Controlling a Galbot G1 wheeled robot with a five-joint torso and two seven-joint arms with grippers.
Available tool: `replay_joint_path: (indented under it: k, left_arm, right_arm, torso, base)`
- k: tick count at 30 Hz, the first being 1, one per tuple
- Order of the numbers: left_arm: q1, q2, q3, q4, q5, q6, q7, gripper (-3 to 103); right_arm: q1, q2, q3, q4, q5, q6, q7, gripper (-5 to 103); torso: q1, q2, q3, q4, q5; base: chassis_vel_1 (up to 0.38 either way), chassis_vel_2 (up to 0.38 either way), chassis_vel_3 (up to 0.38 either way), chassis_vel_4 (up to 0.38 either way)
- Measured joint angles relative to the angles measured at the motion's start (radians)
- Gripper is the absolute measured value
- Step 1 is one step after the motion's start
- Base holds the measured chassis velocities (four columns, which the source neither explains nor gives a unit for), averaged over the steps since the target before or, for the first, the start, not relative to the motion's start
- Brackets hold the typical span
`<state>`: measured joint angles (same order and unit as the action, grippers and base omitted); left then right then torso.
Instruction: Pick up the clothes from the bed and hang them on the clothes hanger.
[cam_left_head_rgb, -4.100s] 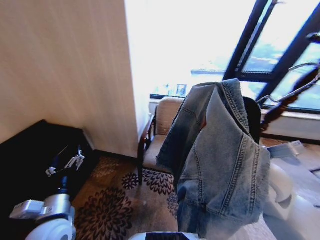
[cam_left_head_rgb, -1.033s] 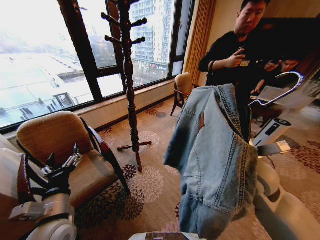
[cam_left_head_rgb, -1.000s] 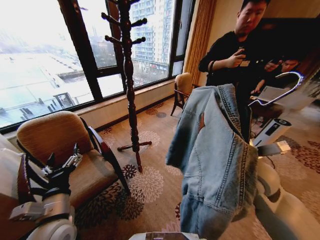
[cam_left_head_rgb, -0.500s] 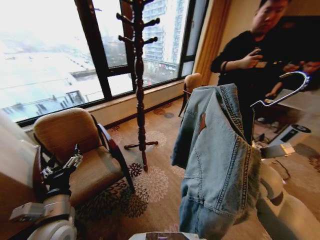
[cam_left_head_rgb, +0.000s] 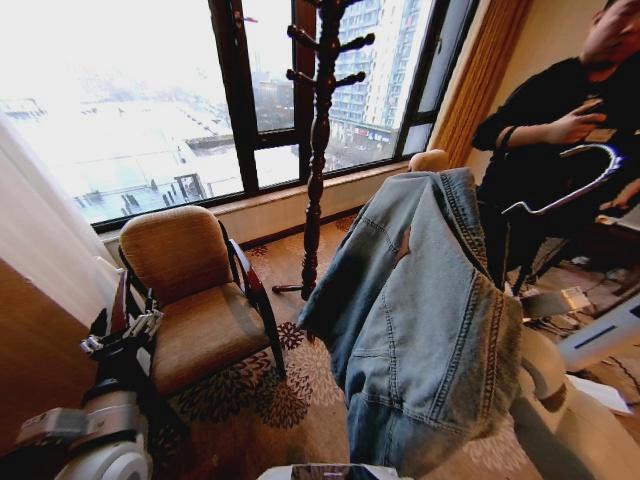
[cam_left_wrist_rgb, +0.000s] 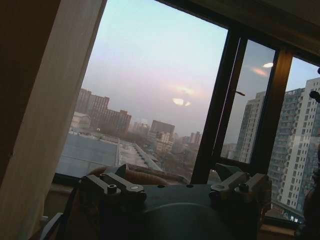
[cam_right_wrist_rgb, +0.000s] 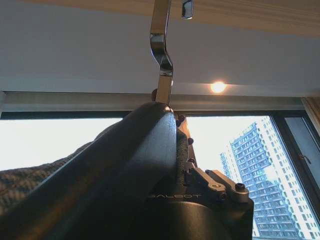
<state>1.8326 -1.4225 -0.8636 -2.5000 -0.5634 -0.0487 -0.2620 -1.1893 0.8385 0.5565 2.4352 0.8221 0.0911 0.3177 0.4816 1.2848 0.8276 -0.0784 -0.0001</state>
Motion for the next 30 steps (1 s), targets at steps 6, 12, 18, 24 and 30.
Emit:
replay_joint_path:
  k: [6,12,18,24,30]
  left_arm:
    - [-0.003,0.003,0.0,0.0,-0.002,-0.002,0.002,100]
    - [-0.009,0.005,0.001,0.0,-0.003,-0.003,0.004,100]
    - [-0.01,0.003,0.003,0.0,-0.003,-0.004,0.005,100]
    - [-0.007,0.0,0.003,0.0,-0.003,-0.007,0.006,100]
    - [-0.007,-0.005,0.005,0.0,-0.001,-0.008,0.007,100]
  right_arm:
    - [0.005,0.002,-0.006,-0.009,-0.005,-0.002,0.001,23]
    - [0.015,-0.001,-0.009,-0.017,-0.004,-0.003,0.003,23]
    - [0.012,0.001,-0.009,-0.02,-0.004,-0.003,0.004,23]
    - [0.007,0.006,-0.009,-0.02,-0.006,-0.002,0.004,23]
    - [0.003,0.006,-0.008,-0.02,-0.006,0.0,0.004,23]
  torso:
    - [0.0,0.0,0.0,0.0003,0.0002]
    - [0.0,0.0,0.0,0.0005,0.0001]
    - [0.0,0.0,0.0,0.0004,0.0001]
    - [0.0,0.0,0.0,0.0006,0.0002]
    - [0.0,0.0,0.0,0.0005,0.0001]
  base:
    - [0.0,0.0,0.0,0.0]
    - [0.0,0.0,0.0,0.0]
    - [0.0,0.0,0.0,0.0]
    - [-0.054,0.034,0.047,-0.031]
    - [-0.092,0.089,0.079,-0.08]
